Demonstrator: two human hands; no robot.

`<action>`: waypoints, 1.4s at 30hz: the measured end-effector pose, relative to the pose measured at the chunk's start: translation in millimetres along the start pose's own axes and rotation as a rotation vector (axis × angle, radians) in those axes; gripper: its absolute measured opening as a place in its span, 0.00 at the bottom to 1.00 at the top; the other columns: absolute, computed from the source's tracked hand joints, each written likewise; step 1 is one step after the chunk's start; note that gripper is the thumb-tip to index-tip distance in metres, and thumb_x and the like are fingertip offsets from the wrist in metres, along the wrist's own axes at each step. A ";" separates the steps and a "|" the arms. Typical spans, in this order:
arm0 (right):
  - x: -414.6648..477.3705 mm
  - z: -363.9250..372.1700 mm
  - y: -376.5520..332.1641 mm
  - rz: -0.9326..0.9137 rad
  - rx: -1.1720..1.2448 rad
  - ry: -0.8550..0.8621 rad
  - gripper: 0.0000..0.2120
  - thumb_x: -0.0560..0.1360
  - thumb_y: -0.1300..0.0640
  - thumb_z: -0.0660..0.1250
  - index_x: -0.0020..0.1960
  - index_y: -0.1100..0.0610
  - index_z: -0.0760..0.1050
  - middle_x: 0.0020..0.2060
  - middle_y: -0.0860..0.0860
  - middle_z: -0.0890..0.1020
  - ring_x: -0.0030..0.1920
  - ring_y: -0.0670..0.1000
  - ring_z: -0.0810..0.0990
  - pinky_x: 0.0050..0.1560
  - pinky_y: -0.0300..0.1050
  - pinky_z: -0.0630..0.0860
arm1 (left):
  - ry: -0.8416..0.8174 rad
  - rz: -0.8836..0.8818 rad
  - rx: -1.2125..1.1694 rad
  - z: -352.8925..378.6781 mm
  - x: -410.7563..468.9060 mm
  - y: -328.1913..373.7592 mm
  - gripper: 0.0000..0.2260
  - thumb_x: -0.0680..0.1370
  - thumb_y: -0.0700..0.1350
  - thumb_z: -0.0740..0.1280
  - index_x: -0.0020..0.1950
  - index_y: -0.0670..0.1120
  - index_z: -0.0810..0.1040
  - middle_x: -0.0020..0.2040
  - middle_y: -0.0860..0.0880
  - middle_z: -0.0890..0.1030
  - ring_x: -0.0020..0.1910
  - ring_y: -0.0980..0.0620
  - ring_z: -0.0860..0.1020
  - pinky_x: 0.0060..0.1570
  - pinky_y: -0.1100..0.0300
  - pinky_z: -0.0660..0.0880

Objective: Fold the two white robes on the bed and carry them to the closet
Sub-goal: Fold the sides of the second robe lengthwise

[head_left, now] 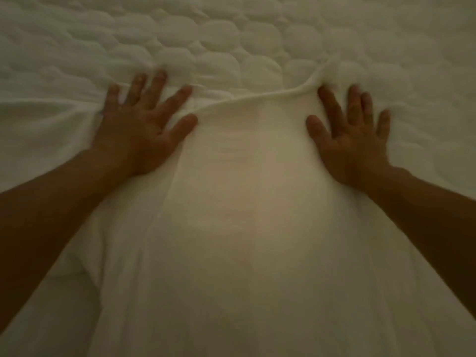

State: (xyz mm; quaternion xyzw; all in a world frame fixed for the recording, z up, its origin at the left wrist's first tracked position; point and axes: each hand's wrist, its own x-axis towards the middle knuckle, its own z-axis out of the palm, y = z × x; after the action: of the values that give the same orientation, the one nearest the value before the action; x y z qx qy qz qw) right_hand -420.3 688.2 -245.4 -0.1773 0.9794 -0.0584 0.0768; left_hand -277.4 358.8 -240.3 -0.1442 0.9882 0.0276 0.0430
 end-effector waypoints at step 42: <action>-404.6 10.3 -74.8 0.013 0.016 -0.138 0.35 0.80 0.32 0.42 0.82 0.46 0.41 0.81 0.56 0.41 0.81 0.55 0.38 0.77 0.63 0.36 | -0.164 -0.093 -0.120 -8.1 -337.8 146.7 0.30 0.82 0.64 0.45 0.82 0.57 0.44 0.83 0.47 0.43 0.81 0.43 0.43 0.76 0.37 0.39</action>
State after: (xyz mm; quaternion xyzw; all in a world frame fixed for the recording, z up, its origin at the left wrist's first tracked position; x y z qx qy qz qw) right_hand -18.9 762.0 -192.4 -0.1738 0.9724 -0.0535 0.1459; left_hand 2.3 594.2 -194.7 -0.1893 0.9703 0.0965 0.1160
